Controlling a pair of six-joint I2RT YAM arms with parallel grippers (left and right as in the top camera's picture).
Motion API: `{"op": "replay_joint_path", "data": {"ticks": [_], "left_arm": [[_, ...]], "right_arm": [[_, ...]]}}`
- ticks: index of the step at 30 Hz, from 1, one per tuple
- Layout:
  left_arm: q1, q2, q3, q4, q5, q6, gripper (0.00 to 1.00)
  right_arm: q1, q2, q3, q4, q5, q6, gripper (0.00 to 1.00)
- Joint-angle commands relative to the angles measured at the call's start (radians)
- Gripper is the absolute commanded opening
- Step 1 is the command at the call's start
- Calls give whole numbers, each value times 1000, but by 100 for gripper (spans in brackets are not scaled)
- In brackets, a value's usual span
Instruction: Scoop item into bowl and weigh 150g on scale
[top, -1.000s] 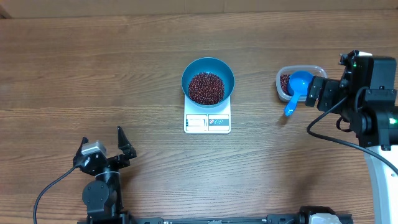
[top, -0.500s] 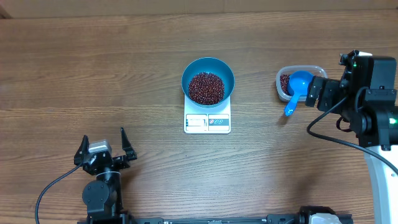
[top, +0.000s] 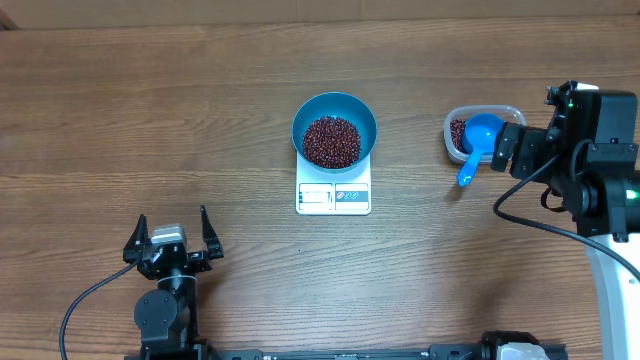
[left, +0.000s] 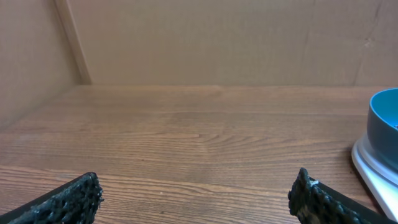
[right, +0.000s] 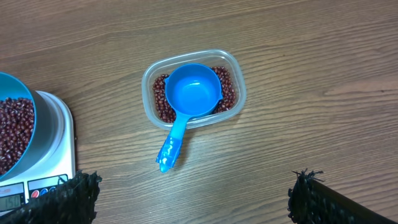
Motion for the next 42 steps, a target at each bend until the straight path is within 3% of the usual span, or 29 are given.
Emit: {"op": "replay_joint_path", "data": {"ticks": [1,33,42], "left_arm": [[-4,-11,-3,-1,12,23,100],[-4,-11,-3,-1,12,23,100],[-4,-11,-3,-1,12,23,100]], "right_arm": [[-2,-1,32,6,8,-4,100],[16,-2,32,8,8,-1,100],[14,-126,-26,69,-6,9,100]]}}
